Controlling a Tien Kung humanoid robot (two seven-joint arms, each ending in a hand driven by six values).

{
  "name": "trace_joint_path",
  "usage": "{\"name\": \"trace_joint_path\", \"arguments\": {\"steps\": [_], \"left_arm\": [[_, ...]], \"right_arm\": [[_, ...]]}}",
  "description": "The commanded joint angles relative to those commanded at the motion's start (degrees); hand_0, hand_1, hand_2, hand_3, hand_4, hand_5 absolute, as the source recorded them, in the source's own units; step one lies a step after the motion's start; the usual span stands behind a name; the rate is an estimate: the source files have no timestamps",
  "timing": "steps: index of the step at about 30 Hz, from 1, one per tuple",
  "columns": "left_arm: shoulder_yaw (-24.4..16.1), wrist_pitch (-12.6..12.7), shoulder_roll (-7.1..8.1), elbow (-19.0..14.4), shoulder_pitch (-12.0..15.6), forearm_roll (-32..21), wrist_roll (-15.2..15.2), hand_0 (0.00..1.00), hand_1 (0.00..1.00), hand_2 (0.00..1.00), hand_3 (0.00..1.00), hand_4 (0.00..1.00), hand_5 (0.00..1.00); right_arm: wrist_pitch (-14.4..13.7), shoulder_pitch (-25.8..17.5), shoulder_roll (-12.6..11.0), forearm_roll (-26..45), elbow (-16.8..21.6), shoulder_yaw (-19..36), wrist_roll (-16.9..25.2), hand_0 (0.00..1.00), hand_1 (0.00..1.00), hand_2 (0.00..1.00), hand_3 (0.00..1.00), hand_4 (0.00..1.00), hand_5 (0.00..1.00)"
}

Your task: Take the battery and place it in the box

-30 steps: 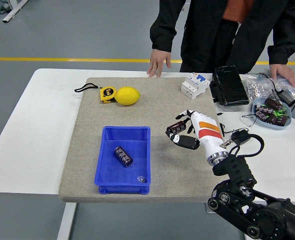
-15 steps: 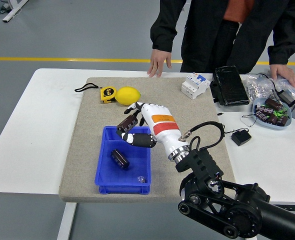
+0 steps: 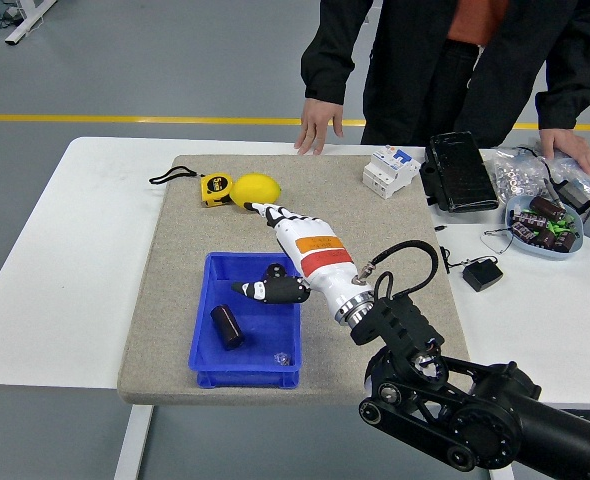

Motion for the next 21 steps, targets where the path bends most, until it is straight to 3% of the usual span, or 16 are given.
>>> {"name": "trace_joint_path", "arguments": {"steps": [8, 15, 21], "left_arm": [[-0.1, 0.2, -0.17, 0.0, 0.1, -0.5, -0.1, 0.763, 0.711, 0.735, 0.638, 0.711, 0.626], [-0.1, 0.5, -0.36, 0.0, 0.1, -1.0, -0.1, 0.762, 0.712, 0.735, 0.638, 0.711, 0.627], [-0.3, 0.6, -0.58, 0.0, 0.2, -1.3, -0.3, 0.761, 0.712, 0.735, 0.638, 0.71, 0.626]], "right_arm": [[-0.6, -0.3, -1.5, -0.4, 0.7, 4.5, 0.4, 0.77, 0.784, 0.939, 0.998, 0.998, 0.379], [-1.1, -1.6, -6.7, -0.9, 4.0, 15.7, 1.7, 0.784, 0.787, 0.94, 0.995, 0.998, 0.399], [-2.3, -6.3, -11.9, 3.5, 6.1, 27.0, 4.2, 0.792, 0.789, 0.934, 0.987, 0.998, 0.429]]}}
